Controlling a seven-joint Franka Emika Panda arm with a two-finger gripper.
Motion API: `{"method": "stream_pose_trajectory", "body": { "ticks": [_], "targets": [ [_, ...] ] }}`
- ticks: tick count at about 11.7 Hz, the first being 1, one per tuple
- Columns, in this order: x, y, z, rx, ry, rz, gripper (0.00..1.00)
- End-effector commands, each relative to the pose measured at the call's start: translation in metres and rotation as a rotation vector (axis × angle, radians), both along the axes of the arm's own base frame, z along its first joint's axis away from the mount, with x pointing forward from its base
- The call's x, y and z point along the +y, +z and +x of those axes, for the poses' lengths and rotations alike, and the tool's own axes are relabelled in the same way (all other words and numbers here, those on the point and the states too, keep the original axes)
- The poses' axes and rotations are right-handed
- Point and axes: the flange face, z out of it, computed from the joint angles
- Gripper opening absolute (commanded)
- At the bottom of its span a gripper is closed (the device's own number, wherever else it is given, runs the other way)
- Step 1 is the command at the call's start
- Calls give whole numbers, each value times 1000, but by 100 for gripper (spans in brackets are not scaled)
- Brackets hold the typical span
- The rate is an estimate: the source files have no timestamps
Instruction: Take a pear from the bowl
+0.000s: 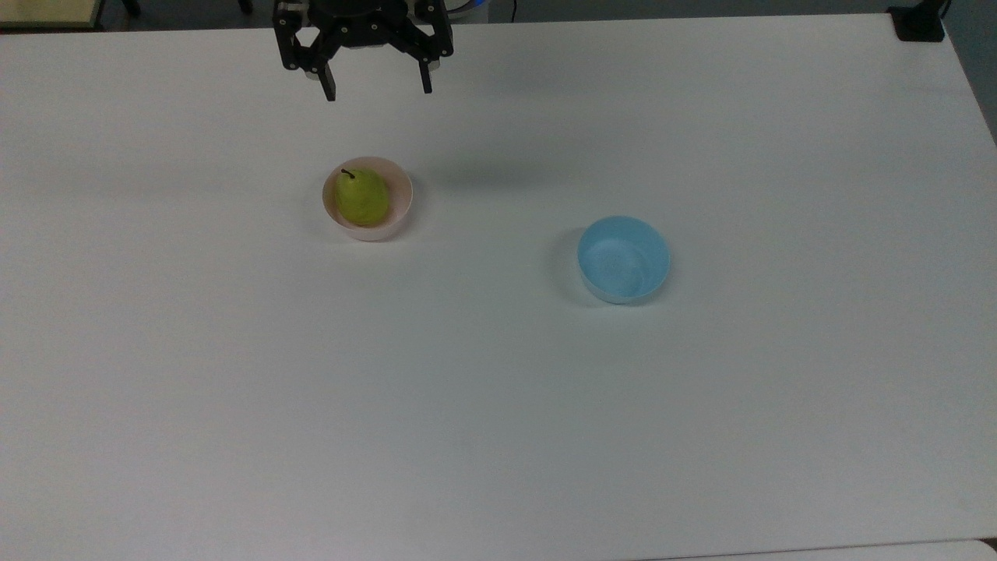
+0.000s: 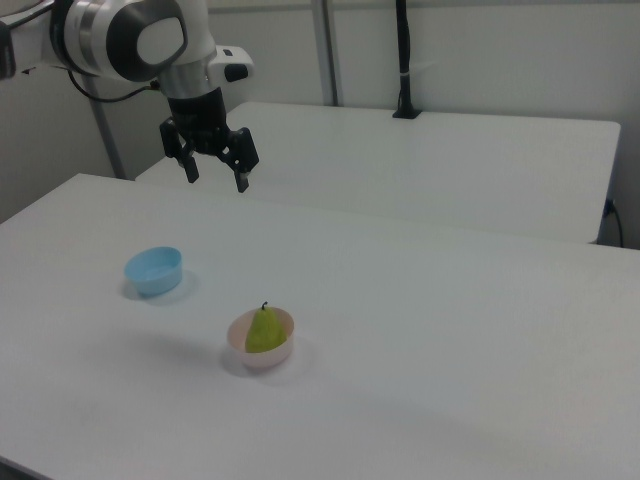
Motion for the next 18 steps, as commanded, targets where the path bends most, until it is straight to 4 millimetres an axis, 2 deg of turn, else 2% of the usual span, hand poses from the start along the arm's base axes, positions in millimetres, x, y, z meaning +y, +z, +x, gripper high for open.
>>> {"method": "stream_pose_trajectory", "body": {
  "ticks": [1, 3, 5, 7, 9, 12, 14, 18],
  "targets": [
    [5, 3, -7, 18, 2, 11, 100],
    [2, 3, -9, 21, 32, -5, 100],
    [-6, -9, -13, 65, 167, -41, 100],
    [-23, -18, -16, 89, 282, -63, 100],
    [-34, -25, -15, 107, 317, -105, 100],
    [-44, -47, -10, 144, 392, -113, 100],
    [-55, -72, -16, 186, 378, -98, 100],
    [-53, -137, -20, 156, 389, -103, 100]
  ]
}}
